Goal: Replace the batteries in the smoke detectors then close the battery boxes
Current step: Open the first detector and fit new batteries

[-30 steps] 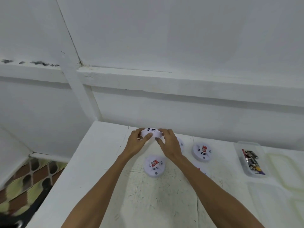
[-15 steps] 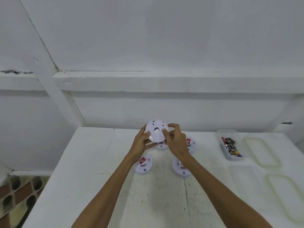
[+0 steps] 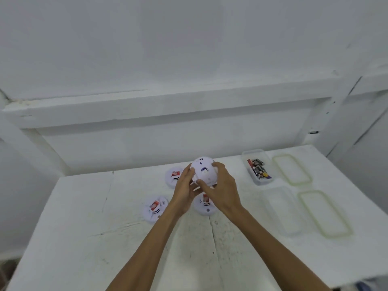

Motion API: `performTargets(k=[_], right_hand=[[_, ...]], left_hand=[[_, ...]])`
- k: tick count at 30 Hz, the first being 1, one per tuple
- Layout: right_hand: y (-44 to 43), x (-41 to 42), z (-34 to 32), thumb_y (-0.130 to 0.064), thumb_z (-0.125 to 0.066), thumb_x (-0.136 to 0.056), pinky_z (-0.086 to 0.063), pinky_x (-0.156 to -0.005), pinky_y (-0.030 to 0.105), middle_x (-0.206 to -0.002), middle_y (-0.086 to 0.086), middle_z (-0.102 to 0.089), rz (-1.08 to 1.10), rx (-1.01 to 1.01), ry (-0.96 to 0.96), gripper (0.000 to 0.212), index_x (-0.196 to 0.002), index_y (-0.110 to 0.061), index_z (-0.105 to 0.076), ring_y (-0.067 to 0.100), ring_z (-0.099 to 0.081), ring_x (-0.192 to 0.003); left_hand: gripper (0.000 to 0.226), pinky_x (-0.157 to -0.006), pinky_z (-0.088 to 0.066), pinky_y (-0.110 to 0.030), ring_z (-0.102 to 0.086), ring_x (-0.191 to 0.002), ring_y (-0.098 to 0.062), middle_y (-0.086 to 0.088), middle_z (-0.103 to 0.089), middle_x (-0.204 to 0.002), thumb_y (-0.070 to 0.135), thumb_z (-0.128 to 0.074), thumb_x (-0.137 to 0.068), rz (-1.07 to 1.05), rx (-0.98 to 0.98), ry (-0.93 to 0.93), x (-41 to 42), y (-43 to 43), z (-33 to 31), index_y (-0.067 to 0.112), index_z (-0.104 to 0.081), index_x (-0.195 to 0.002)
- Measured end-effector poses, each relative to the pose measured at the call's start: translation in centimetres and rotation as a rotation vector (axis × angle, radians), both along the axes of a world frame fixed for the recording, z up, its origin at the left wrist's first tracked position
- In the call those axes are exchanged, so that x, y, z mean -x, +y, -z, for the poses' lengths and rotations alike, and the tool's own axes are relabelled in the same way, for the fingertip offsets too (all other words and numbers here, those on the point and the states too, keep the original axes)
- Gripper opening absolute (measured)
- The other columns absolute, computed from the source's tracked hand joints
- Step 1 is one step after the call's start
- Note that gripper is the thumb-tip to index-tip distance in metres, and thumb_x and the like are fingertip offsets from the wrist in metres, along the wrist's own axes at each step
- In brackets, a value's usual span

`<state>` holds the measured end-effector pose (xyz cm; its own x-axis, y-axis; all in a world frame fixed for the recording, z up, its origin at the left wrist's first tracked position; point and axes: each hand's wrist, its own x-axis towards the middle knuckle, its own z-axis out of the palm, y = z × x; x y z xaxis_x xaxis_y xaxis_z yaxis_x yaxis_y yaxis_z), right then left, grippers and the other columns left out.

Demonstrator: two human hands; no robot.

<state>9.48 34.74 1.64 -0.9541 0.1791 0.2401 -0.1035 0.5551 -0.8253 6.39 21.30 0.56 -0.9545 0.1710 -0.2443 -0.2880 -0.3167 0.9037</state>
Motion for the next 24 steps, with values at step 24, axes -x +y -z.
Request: performTargets(k=[24], right_hand=[[6.2, -3.1, 0.0, -0.037, -0.06, -0.097, -0.052, -0.069, 0.022, -0.092, -0.004, -0.066, 0.251, 0.247, -0.143, 0.021, -0.1, -0.016, -0.06, 0.009, -0.064, -0.084]], left_hand=[[0.039, -0.078, -0.06, -0.038, -0.07, -0.112, -0.026, -0.006, -0.072, -0.125, 0.03, -0.063, -0.1, 0.045, 0.032, -0.058, -0.6, 2.4, 1.9, 0.021, -0.057, -0.137]])
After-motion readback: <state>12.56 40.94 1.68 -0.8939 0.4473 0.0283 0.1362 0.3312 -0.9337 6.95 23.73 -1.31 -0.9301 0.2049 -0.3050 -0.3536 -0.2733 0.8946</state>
